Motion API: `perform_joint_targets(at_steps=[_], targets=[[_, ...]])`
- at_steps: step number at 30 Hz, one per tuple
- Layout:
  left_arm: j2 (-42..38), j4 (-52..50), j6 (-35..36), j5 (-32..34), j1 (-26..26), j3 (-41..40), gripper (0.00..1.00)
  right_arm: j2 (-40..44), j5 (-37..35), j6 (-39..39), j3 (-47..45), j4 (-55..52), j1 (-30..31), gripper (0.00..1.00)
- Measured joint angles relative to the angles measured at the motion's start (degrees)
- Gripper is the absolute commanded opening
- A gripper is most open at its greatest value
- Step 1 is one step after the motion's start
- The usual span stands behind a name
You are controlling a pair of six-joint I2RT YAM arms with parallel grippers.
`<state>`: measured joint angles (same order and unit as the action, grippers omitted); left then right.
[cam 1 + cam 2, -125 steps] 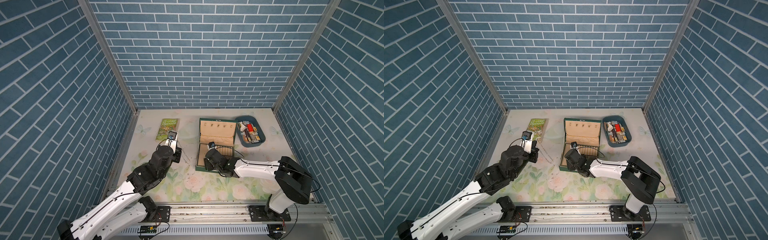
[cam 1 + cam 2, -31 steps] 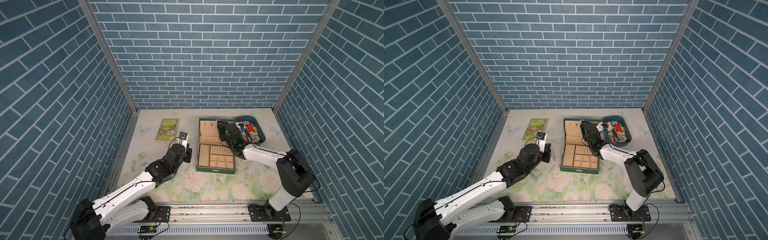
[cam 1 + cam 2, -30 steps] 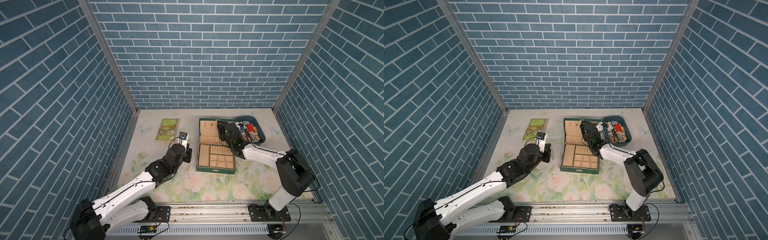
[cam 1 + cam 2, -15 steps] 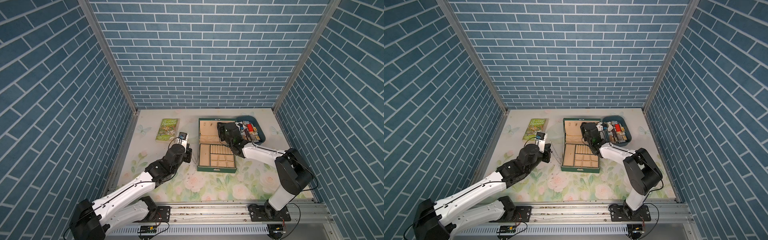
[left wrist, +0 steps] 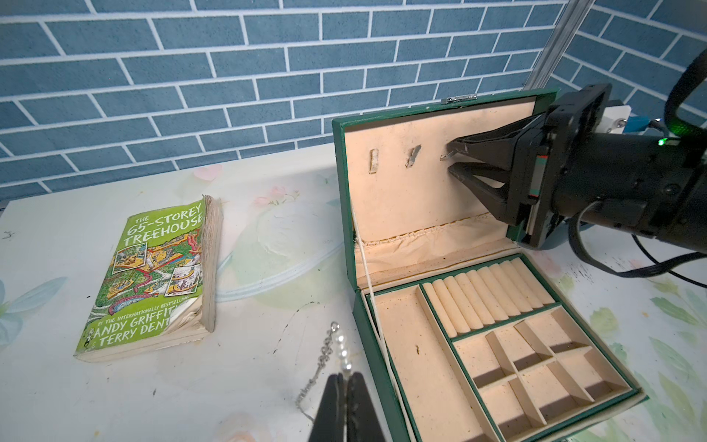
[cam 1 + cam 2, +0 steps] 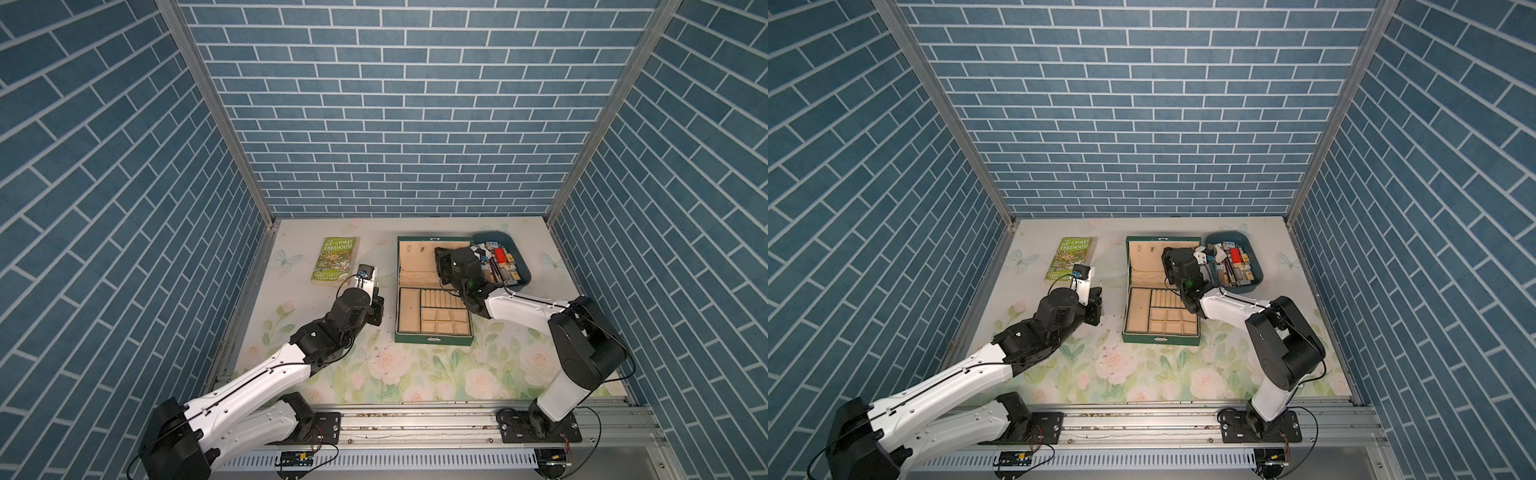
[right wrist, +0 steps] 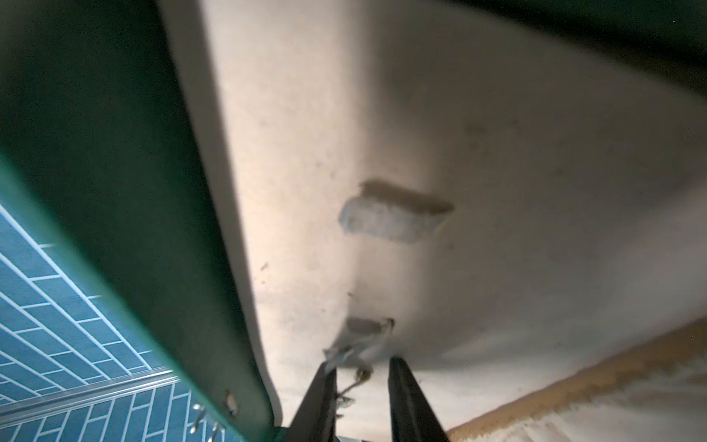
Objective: Put jewelry chain into jewelry box
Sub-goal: Open the fastener on the jewelry box.
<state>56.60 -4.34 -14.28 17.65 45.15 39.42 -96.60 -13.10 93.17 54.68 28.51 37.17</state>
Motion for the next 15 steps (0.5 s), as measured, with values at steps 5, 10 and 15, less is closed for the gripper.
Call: perform_joint_targets(at_steps=[5,10,15], targets=[[0.0,0.0,0.0,0.0,0.0,0.0,0.00,0.0,0.7,0.0,-0.1,0.3,0.0,0.26],[0.0,0.1,0.0,0.0,0.0,0.0,0.00,0.0,1.1,-0.2,-0.1,0.3,0.2,0.26],[0.0,0.2,0.0,0.0,0.0,0.0,0.00,0.0,1.2,-0.2,-0.2,0.4,0.3,0.25]])
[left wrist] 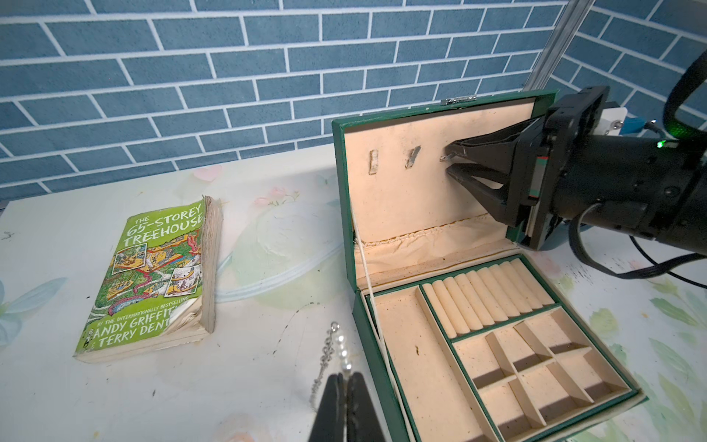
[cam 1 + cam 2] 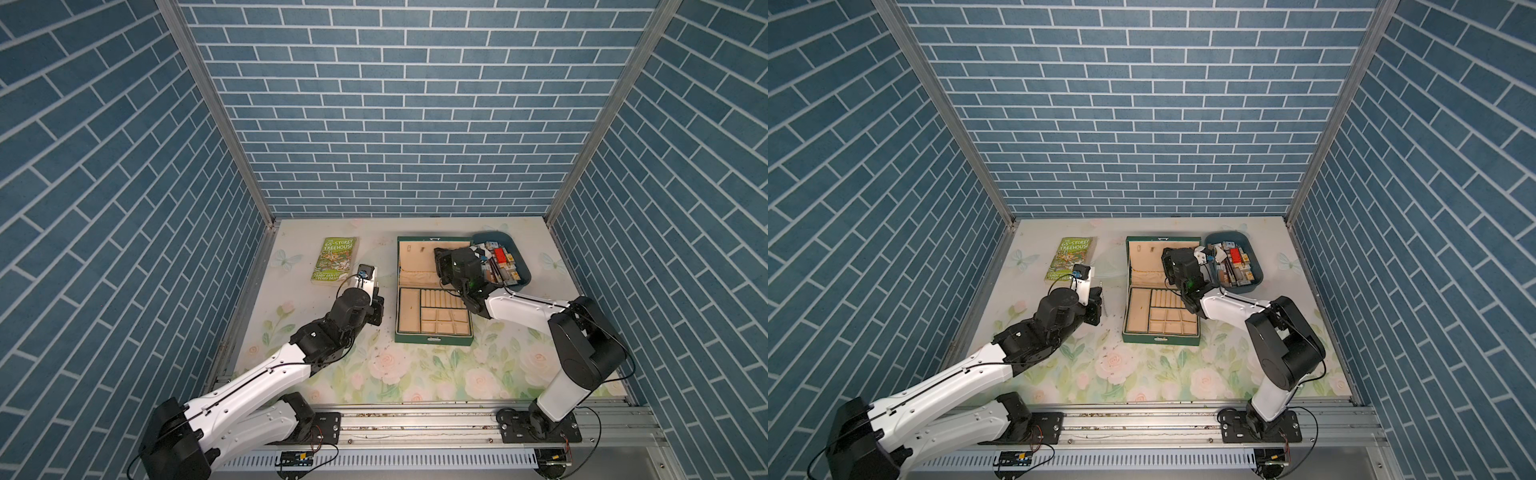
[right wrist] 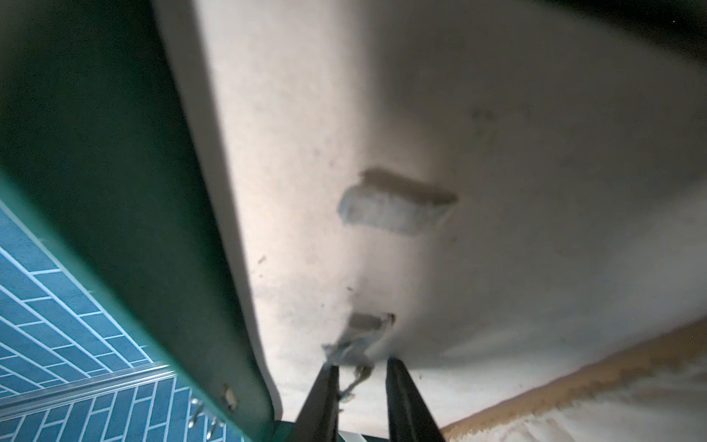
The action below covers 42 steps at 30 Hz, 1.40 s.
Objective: Put jewelry chain into jewelry box
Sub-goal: Open the fastener on the jewelry box.
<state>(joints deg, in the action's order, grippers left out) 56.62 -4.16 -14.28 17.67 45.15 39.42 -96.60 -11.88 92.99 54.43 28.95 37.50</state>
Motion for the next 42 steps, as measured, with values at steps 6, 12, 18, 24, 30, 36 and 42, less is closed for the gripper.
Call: perform_joint_targets(at_steps=[6,12,18,24,30,36,42], targets=[[0.0,0.1,-0.1,0.0,0.0,0.0,0.00,0.0,0.4,0.0,-0.7,0.9,0.0,0.24],[0.0,0.2,-0.1,0.0,0.0,0.0,0.00,0.0,0.7,0.0,-1.0,1.3,0.3,0.22],[0.0,0.2,-0.1,0.0,0.0,0.0,0.00,0.0,0.8,0.0,-1.5,1.7,0.6,0.20],[0.0,0.2,-0.1,0.0,0.0,0.0,0.00,0.0,1.0,-0.1,-1.9,2.3,0.7,0.19],[0.1,0.2,-0.1,0.0,0.0,0.0,0.00,0.0,1.0,-0.1,-1.9,2.5,0.7,0.18],[0.4,0.2,-0.1,0.0,0.0,0.0,0.00,0.0,1.1,-0.1,-2.4,3.3,0.7,0.18],[0.4,0.2,-0.1,0.0,0.0,0.0,0.00,0.0,1.2,-0.2,-2.4,3.4,0.7,0.17]])
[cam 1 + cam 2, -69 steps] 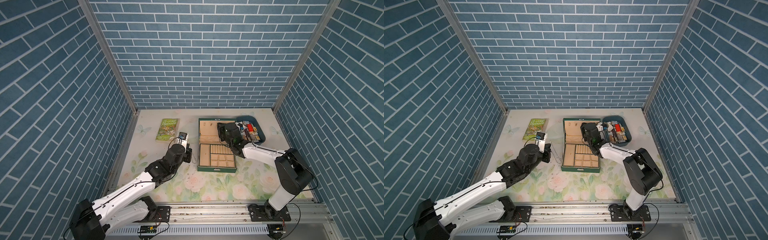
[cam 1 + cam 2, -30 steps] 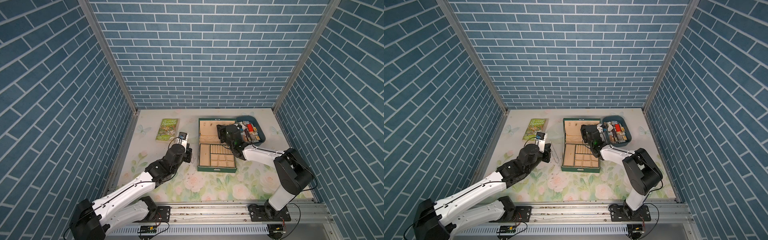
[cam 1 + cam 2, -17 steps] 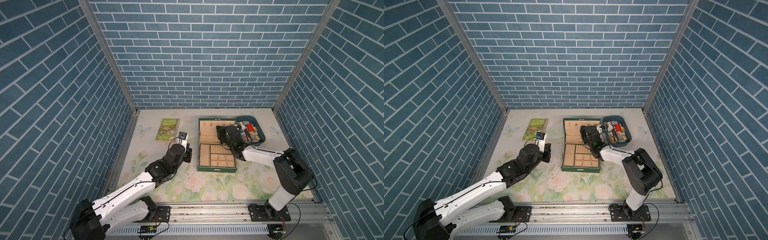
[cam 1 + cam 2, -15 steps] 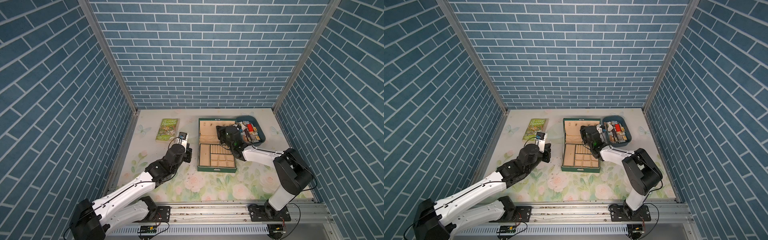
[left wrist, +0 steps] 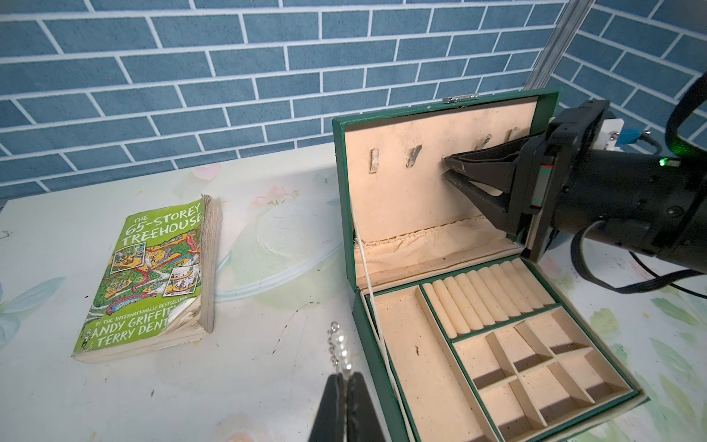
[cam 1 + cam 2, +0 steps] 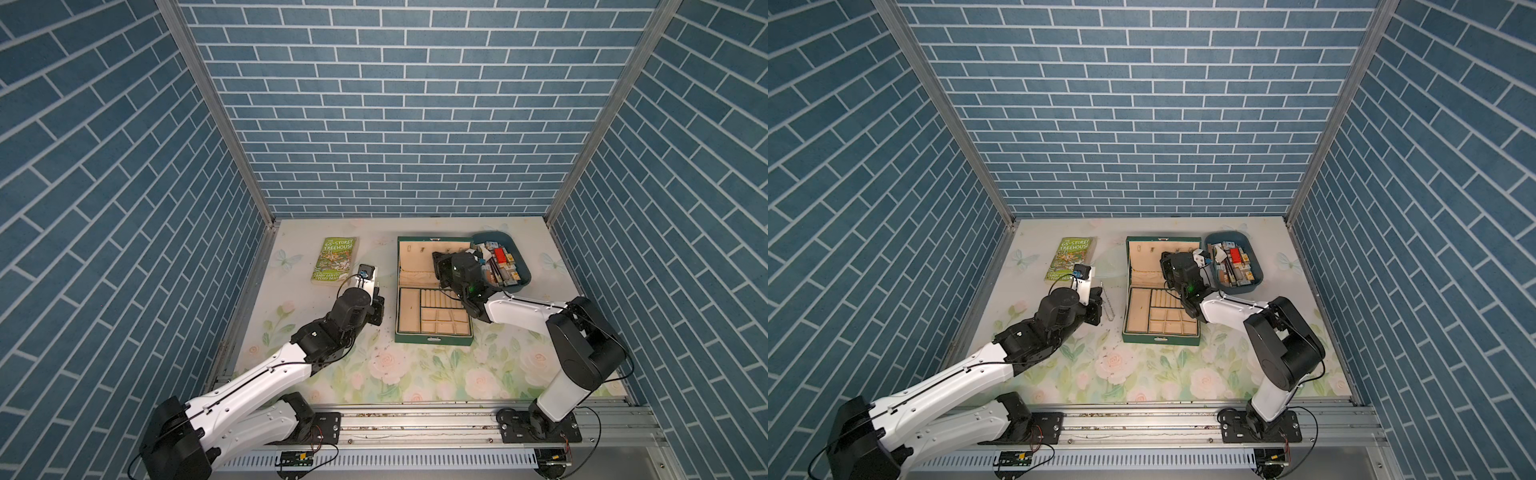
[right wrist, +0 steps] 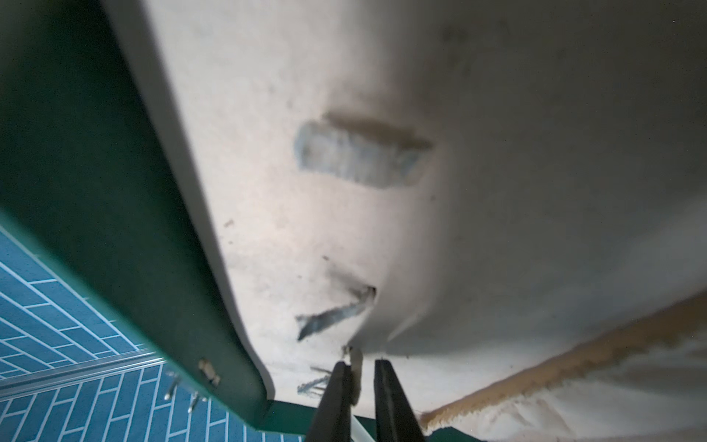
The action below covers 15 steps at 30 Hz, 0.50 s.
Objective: Put jewelry chain into jewelry box
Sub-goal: Open the fastener on the jewelry box.
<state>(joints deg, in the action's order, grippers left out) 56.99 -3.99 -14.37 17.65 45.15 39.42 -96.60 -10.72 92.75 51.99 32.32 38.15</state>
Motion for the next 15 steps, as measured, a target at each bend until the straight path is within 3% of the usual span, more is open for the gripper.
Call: perform_joint_targets(at_steps=[2,8,15], targets=[[0.0,0.0,0.0,0.0,0.0,0.0,0.00,0.0,0.0,0.0,0.0,0.0,0.0,0.17],[0.0,0.0,0.0,0.0,0.0,0.0,0.00,0.0,0.0,-1.3,0.0,-1.4,0.0,0.38],[0.0,0.0,0.0,0.0,0.0,0.0,0.00,0.6,0.0,-2.3,0.3,-3.5,0.0,0.44]])
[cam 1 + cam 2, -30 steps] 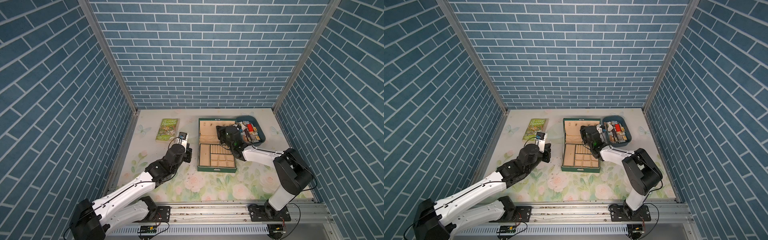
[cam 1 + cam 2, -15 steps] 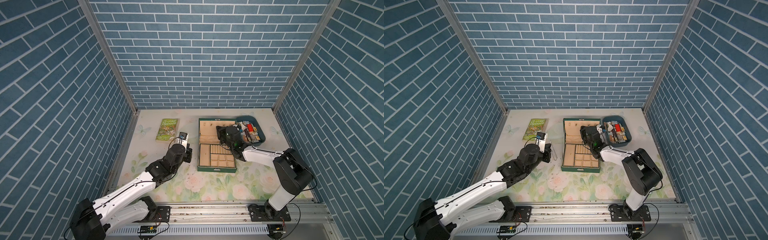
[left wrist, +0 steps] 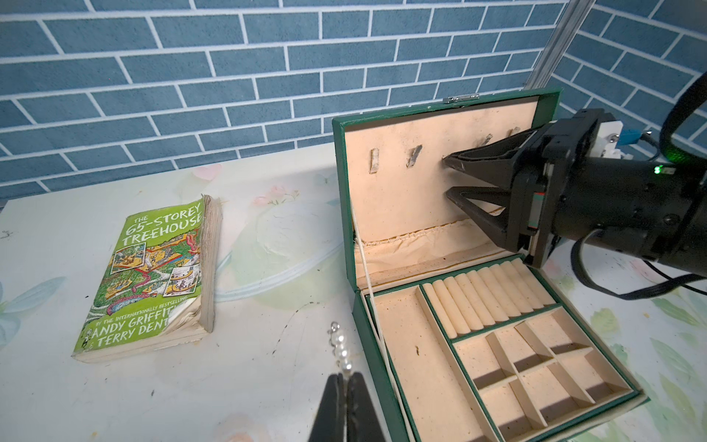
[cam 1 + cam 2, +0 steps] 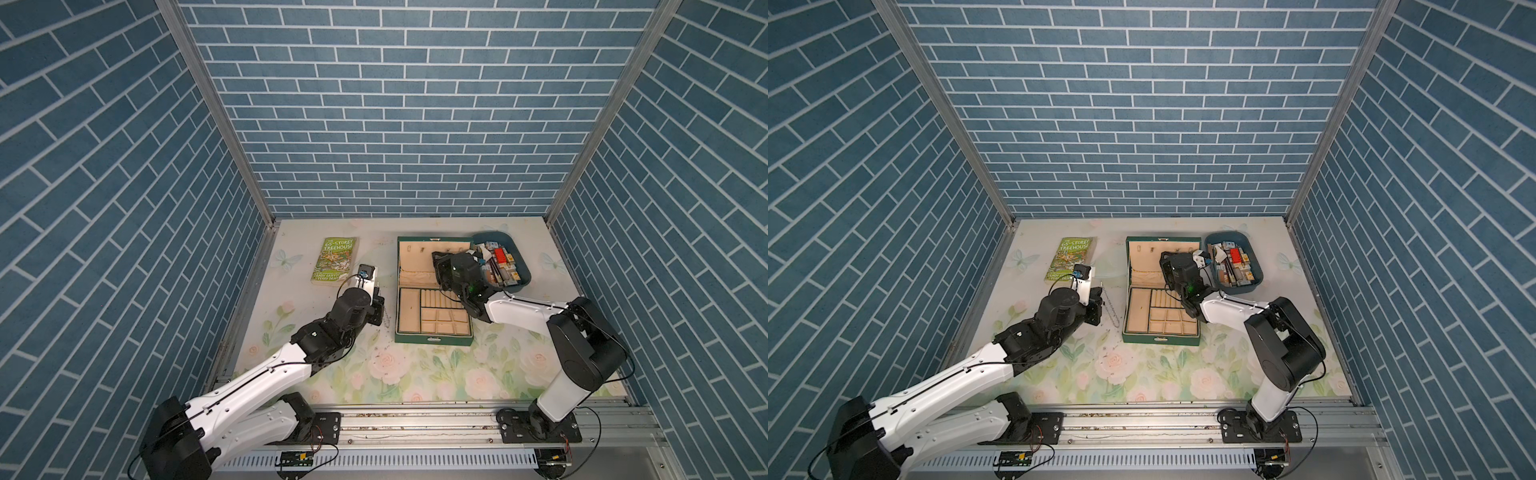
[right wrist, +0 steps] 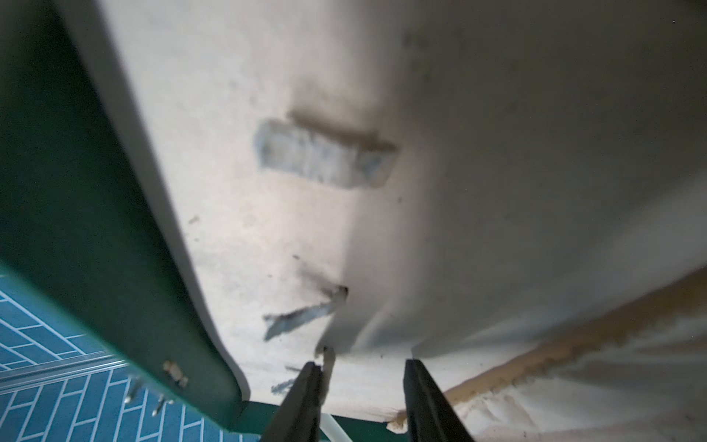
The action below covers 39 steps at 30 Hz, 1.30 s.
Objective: Put jewelry chain into jewelry box
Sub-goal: Open the fastener on the jewelry box, then hang the necklace on the jewelry box clasp.
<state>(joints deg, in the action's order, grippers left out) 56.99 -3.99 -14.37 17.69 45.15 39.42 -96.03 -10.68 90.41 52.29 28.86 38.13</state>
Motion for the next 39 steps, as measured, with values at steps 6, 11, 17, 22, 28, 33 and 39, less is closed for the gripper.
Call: perform_joint_targets(at_steps=[6,11,17,22,28,33,39], targets=[[0.0,0.0,0.0,0.0,0.0,0.0,0.00,1.8,0.5,-1.2,0.5,-2.3,0.0,0.47],[0.0,0.0,0.0,0.0,0.0,0.0,0.00,3.8,0.9,-2.3,0.6,-3.7,-0.1,0.49],[-0.4,-0.1,0.0,0.0,0.0,0.0,0.00,6.8,2.8,-4.3,0.6,-5.2,-0.7,0.54],[-1.2,-0.9,0.0,0.3,0.0,0.0,0.00,14.7,4.5,-12.2,0.8,-11.0,-2.3,0.61],[-2.4,-2.6,0.0,0.7,0.0,0.6,0.00,21.2,8.0,-32.1,4.5,-20.2,-3.5,0.64],[-2.4,-5.0,0.0,0.6,0.0,3.5,0.00,28.0,12.3,-49.3,-3.0,-21.3,-3.2,0.67],[-2.7,-8.4,1.1,-0.3,0.0,9.2,0.00,36.5,18.0,-62.8,-17.2,-16.3,-1.2,0.68]])
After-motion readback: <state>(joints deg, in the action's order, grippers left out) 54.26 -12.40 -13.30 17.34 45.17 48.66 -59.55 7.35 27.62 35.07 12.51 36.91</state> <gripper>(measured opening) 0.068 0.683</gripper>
